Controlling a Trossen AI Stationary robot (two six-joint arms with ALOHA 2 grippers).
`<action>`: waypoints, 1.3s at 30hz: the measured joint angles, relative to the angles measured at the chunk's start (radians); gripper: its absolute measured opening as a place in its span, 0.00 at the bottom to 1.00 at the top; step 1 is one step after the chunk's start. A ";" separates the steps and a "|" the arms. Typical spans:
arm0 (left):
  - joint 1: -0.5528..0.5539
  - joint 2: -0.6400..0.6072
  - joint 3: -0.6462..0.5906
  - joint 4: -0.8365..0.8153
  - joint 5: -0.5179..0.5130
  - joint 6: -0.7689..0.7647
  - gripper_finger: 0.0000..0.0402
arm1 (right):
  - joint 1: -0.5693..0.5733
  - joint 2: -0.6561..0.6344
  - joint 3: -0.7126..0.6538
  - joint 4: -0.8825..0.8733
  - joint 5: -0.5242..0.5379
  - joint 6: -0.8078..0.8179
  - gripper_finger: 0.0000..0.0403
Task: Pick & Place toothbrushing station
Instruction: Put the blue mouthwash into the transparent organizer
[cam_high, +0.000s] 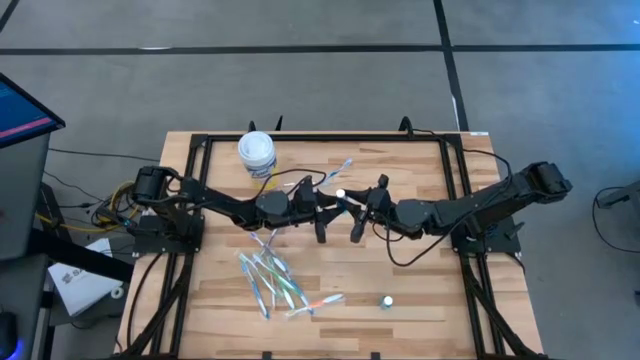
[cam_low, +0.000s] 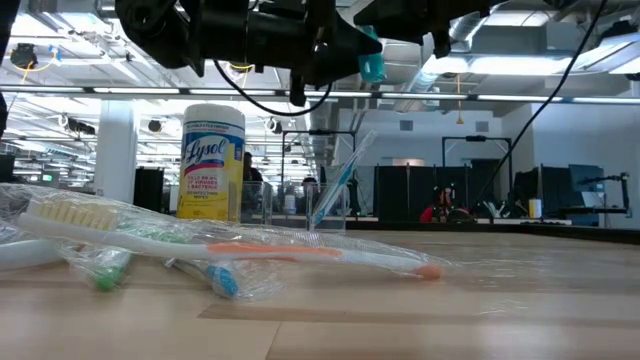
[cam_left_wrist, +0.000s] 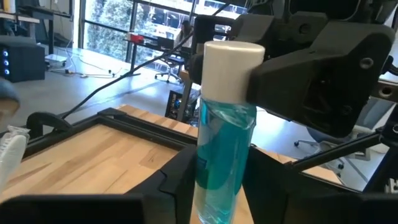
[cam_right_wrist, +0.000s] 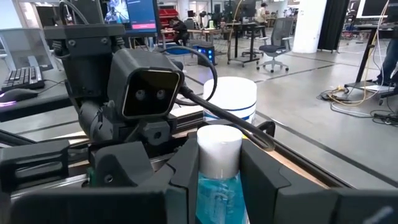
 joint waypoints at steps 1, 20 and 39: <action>0.000 -0.002 0.000 -0.002 0.000 0.000 0.26 | 0.000 0.000 0.000 -0.003 0.000 0.001 0.19; -0.039 -0.007 -0.001 -0.061 -0.119 0.043 0.16 | 0.004 0.000 0.002 -0.038 -0.009 -0.011 0.35; -0.130 -0.008 -0.171 -0.052 -0.511 -0.009 0.16 | 0.032 -0.004 0.002 -0.050 -0.006 -0.053 0.29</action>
